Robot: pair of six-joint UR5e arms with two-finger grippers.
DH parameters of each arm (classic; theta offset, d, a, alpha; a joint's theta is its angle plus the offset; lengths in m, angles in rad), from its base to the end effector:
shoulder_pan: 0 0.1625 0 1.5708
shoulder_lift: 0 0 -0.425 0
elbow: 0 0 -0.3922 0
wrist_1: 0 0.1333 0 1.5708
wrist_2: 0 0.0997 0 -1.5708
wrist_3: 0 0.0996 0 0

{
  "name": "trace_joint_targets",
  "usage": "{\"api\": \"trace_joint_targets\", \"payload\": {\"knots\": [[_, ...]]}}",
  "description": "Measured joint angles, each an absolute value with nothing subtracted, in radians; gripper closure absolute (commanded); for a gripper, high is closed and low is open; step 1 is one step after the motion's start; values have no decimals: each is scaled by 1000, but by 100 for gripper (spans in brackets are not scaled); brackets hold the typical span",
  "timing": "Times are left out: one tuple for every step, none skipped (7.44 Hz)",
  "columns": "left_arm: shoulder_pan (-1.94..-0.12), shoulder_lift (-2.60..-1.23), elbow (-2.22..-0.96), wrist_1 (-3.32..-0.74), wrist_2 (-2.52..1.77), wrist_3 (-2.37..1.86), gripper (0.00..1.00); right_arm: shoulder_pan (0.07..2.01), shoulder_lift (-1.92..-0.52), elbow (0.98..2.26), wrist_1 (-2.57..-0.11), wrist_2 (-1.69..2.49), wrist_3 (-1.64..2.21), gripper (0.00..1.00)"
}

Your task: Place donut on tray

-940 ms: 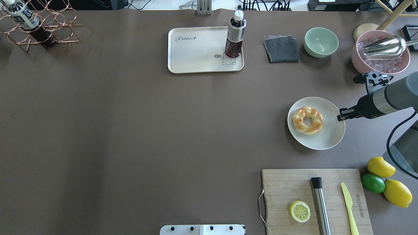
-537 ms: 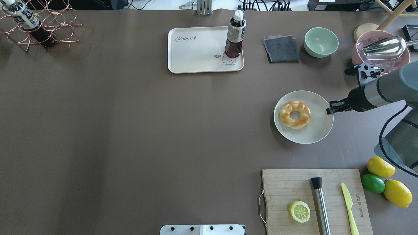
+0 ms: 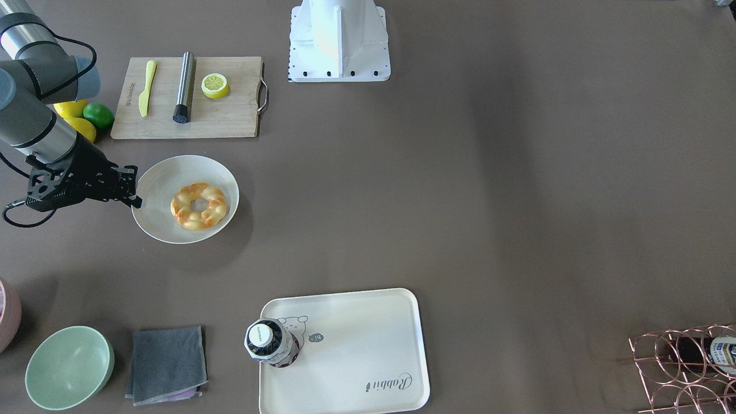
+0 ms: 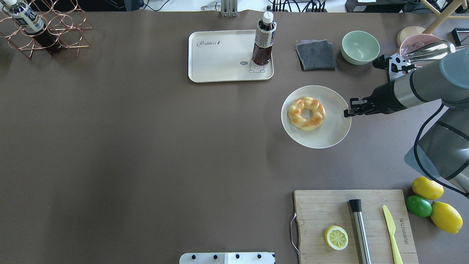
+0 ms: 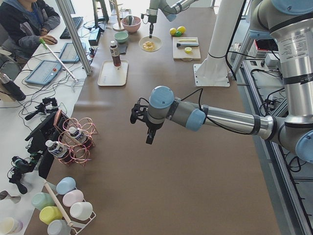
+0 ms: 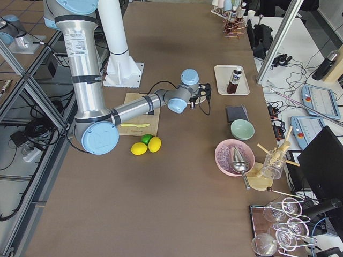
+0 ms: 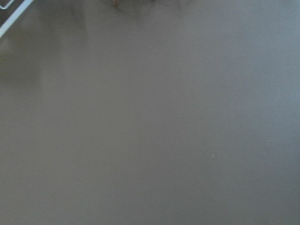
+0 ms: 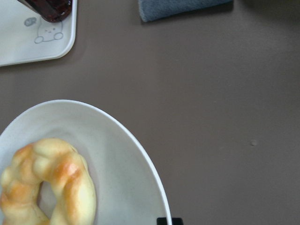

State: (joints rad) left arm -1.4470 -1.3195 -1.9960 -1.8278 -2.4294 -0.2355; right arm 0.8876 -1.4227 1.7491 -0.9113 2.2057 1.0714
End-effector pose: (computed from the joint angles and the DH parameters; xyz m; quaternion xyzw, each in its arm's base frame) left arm -0.0083 -0.4025 0.5238 0.1186 0.4348 0.0393 0.8918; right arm -0.2935 -0.4782 0.4182 0.0759 -0.5215 0.0165 0.8497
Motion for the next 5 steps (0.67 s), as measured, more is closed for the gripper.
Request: {"api": "trace_joint_targets", "payload": {"knots": [[-1361,-1372,-2029,-1830,-2434,-377,2,876,-1395,1765,-915,2207,1130,100],[-1276,-1434,-2058,-1839,-2436,-529,2,860,-1361,1788,-946,2205,1180,100],[-1195,-1504,-2075,-1855,-2436,-688,2,845,-1309,1818,-1021,2199,1211,100],[-1120,-1579,-2084,-1867,-2431,-830,2,828,-1251,1840,-1112,2188,1226,100],[-1041,-1654,-2086,-1871,-2407,-960,2,805,-1198,1851,-1183,2167,1237,100]]}}
